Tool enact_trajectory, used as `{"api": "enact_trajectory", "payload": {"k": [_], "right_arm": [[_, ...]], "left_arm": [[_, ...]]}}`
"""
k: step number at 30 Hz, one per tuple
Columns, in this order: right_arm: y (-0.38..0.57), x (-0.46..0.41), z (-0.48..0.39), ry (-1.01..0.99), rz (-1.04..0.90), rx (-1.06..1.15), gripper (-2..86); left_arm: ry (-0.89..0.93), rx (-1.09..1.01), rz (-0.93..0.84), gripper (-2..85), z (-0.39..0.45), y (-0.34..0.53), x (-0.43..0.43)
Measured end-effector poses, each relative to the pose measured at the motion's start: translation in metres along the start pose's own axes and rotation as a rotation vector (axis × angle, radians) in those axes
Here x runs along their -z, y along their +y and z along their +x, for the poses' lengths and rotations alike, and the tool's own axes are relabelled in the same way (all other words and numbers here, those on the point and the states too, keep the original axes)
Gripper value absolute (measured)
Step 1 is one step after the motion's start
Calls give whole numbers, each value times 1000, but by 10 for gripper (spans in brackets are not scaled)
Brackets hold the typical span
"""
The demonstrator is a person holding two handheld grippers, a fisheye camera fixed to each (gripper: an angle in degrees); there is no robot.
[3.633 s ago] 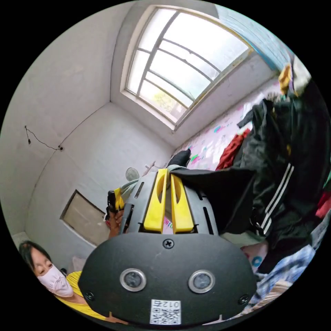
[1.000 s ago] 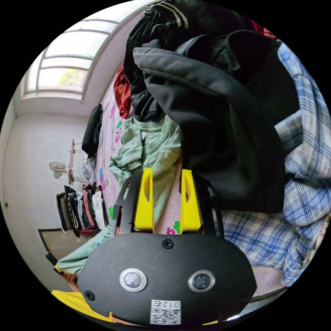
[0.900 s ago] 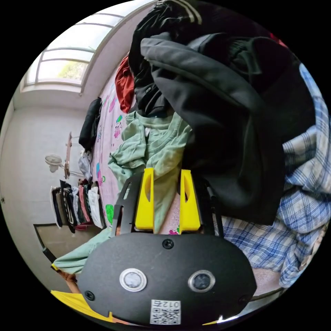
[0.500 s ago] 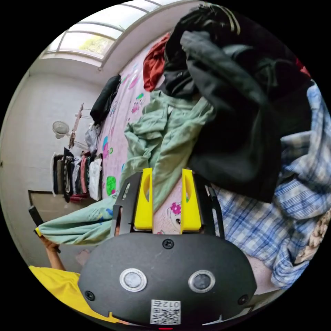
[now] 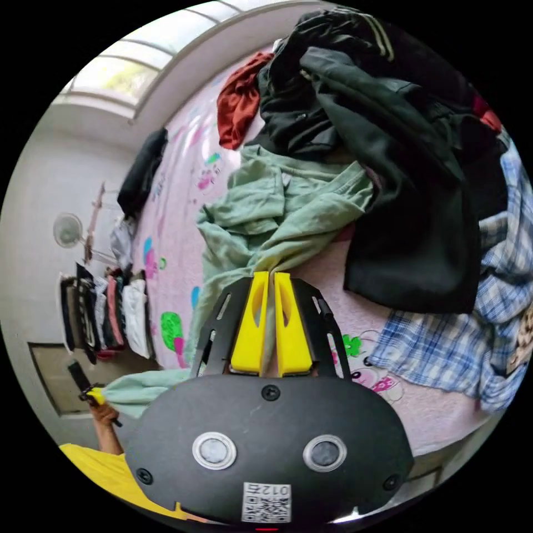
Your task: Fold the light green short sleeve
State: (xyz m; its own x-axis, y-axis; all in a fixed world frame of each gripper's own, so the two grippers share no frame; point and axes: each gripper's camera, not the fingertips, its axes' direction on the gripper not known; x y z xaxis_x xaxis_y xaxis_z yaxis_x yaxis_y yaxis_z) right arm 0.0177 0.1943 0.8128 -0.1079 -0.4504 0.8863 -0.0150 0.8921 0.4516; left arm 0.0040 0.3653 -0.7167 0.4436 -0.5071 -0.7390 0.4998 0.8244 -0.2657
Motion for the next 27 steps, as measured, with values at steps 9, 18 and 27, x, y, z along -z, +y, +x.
{"api": "enact_trajectory", "payload": {"k": [9,18,27], "right_arm": [[32,39,-15,6,103,-98,21],[-4,65,-33,2,146,-85,20],[-18,62,-13,-49,155,-202,20]], "left_arm": [[163,-16,-386,5,-115,-89,-51],[196,-61,-396,5,-161,-110,-55],[266,-42,-316,5,-200,-123,-50]]}}
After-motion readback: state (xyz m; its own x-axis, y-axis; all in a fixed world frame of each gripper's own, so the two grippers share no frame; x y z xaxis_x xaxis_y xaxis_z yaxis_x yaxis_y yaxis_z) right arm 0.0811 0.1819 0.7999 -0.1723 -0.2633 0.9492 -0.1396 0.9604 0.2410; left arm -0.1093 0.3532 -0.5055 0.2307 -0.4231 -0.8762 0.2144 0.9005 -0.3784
